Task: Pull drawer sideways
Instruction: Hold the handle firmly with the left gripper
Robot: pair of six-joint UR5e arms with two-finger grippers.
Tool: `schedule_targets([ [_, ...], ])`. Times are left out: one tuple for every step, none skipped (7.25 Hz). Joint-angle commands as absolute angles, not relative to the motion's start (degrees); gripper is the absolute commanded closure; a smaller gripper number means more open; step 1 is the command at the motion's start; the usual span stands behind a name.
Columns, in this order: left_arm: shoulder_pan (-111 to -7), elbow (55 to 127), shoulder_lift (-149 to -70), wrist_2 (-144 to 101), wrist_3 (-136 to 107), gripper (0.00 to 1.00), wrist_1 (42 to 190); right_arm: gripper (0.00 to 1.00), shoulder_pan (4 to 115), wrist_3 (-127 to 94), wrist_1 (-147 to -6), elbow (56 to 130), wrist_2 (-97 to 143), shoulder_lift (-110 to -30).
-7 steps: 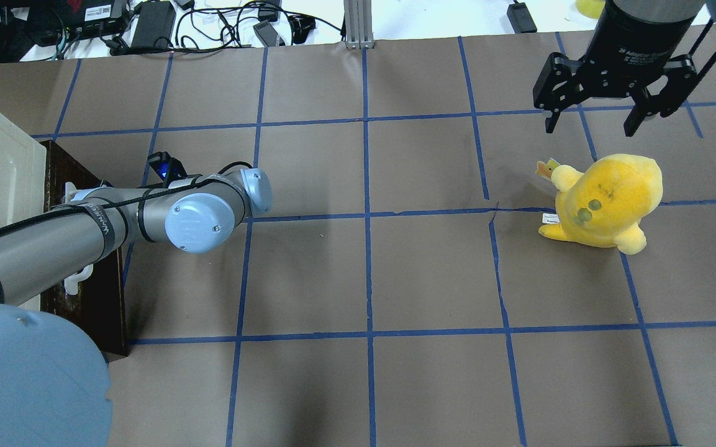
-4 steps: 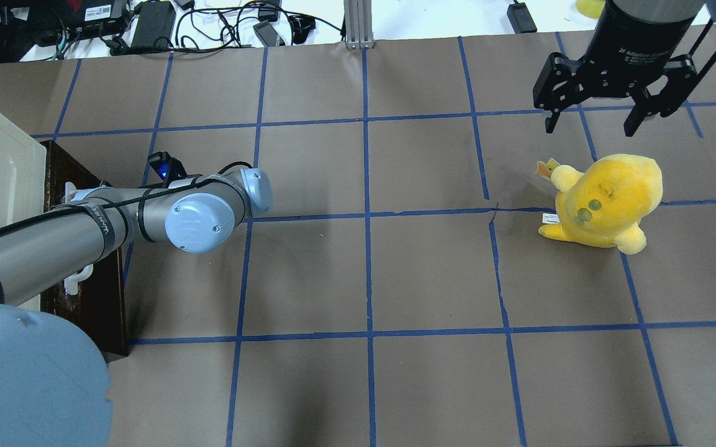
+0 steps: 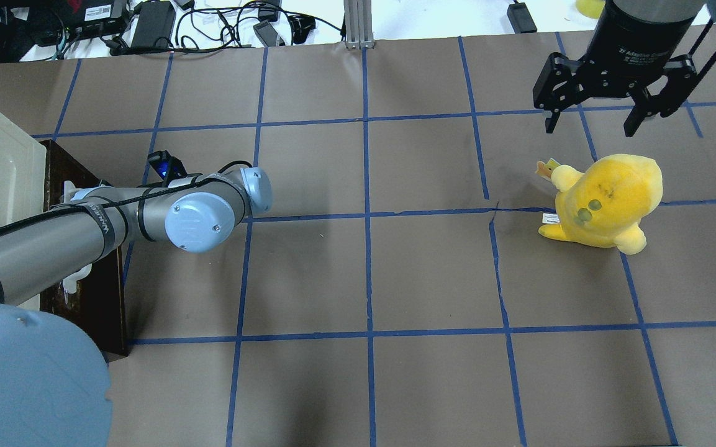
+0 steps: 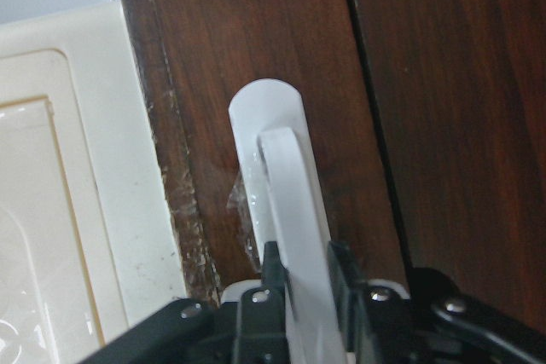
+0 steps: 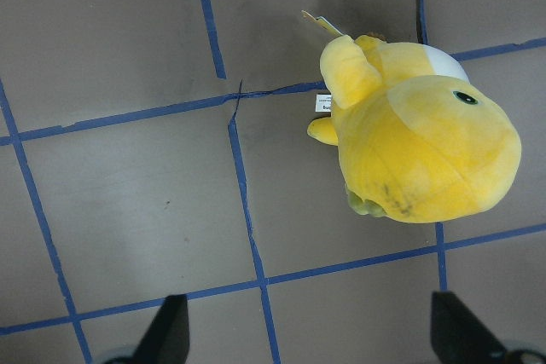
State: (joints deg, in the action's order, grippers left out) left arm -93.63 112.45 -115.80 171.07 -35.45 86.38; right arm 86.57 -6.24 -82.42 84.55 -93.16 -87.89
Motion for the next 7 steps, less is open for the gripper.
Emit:
schedule_targets([
  [-94.0, 112.0, -115.8, 170.9, -35.2, 1.00, 86.3, 0.00, 86.6, -6.2, -82.4, 84.6, -93.2, -87.9],
  [-94.2, 111.9, -115.8, 170.9, -35.2, 1.00, 86.3, 0.00, 86.6, -6.2, -82.4, 84.6, -93.2, -87.9],
  [-94.3, 111.9, -115.8, 170.9, -35.2, 1.00, 86.3, 0.00, 86.6, -6.2, -82.4, 84.6, -93.2, -87.9],
  [-94.4, 111.9, -115.9, 170.9, -35.2, 1.00, 86.3, 0.00, 86.6, -6.2, -82.4, 84.6, -93.2, -87.9],
  [-95.5, 111.8, -115.9, 170.9, -35.3, 1.00, 86.1, 0.00, 86.6, -6.2, -82.4, 84.6, -93.2, -87.9],
  [-96.8, 111.6, -115.9, 170.7, -35.2, 1.00, 86.1, 0.00, 86.6, -6.2, -82.4, 84.6, -93.2, -87.9],
  [-96.9, 111.0, -116.0, 170.3, -35.2, 1.00, 86.2, 0.00, 86.6, -6.2, -82.4, 84.6, -93.2, -87.9],
])
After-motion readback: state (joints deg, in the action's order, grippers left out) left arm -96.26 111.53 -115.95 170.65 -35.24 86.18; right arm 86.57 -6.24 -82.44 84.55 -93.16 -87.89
